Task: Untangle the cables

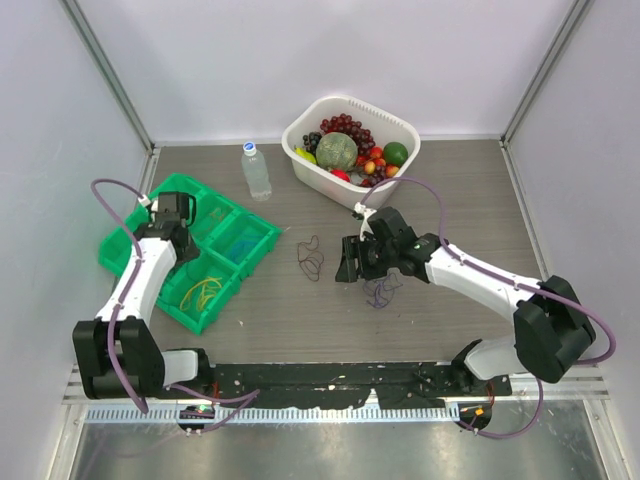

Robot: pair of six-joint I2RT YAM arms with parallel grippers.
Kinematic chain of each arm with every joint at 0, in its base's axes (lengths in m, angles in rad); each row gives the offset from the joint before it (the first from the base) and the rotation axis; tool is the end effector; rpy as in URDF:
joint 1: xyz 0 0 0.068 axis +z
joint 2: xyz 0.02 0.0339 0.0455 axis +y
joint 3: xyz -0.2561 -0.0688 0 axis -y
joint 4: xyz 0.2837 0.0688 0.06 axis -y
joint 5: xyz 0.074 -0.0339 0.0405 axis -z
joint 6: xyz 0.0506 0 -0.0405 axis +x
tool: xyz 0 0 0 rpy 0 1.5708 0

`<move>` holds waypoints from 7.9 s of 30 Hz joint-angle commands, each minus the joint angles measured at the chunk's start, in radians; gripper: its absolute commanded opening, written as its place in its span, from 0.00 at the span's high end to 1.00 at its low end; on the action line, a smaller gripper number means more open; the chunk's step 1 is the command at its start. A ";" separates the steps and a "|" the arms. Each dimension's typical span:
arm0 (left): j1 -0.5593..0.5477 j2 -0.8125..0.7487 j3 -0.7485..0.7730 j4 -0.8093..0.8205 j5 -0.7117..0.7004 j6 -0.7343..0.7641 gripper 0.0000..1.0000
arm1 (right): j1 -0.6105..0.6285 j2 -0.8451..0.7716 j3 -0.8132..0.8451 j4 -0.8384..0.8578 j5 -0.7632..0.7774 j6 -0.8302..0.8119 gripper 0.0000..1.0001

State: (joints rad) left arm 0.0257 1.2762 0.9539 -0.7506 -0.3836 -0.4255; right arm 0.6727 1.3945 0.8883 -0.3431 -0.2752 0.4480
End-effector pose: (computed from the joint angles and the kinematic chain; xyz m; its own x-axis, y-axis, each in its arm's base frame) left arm 0.2909 0.0264 0.2194 -0.7164 -0.4013 -0.5707 -0.5470 0.8309 0.1024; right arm 0.2522 0.2185 0.1884 -0.8499 -0.1441 -0.5069 -0.4126 0.7803 0.4700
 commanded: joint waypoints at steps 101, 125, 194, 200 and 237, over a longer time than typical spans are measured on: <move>-0.704 0.729 0.553 0.140 0.367 -0.101 0.52 | -0.140 -0.255 -0.086 -0.082 0.126 0.012 0.38; -0.780 0.422 0.209 0.310 0.571 -0.202 1.00 | -0.142 -0.172 -0.081 -0.092 -0.012 0.063 0.38; -0.730 -0.368 -0.127 0.329 0.652 -0.861 0.37 | 0.180 -0.500 -0.250 0.309 0.116 0.440 0.99; -0.728 -0.351 -0.221 0.500 0.713 -0.964 0.28 | 0.179 -0.491 -0.278 0.427 0.059 0.468 0.99; -0.716 -0.400 -0.083 0.283 0.597 -0.802 1.00 | 0.179 -0.489 -0.180 0.059 0.255 0.278 0.63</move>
State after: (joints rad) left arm -0.6971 0.8829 0.8078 -0.4480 0.2272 -1.2644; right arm 0.8505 0.9207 0.6395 -0.2291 -0.0593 0.8177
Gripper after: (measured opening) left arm 0.014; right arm 0.319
